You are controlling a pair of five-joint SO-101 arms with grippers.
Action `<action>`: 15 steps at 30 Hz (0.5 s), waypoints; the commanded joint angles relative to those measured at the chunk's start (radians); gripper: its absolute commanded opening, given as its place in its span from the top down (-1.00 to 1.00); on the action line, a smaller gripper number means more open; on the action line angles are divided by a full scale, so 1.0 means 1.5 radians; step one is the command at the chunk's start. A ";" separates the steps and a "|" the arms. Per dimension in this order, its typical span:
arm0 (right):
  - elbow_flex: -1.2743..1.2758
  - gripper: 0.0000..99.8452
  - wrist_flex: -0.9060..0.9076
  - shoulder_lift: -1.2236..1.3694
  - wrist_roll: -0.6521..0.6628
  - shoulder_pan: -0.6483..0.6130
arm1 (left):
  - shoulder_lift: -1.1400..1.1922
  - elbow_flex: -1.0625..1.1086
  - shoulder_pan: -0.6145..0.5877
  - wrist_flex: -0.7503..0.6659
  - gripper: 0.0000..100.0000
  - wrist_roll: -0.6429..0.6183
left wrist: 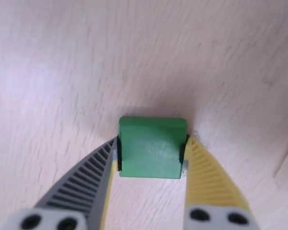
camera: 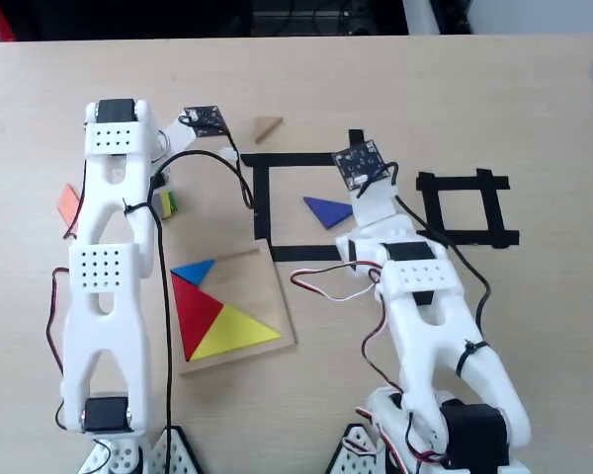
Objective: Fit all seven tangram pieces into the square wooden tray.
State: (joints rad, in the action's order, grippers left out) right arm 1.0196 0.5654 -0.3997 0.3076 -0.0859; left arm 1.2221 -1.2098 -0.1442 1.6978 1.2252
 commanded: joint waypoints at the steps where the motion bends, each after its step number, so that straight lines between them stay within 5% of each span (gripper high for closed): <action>1: -0.003 0.98 -0.010 -0.020 0.005 -0.006 | 0.011 -0.002 0.006 0.007 0.83 0.009; 15: -0.003 0.98 -0.011 -0.020 0.005 -0.006 | -0.054 -0.076 0.018 0.042 0.83 -0.087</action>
State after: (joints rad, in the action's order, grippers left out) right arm 1.0196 0.5654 -0.3997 0.3076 -0.0859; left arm 1.2344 -1.3249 -0.1350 1.7484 1.1331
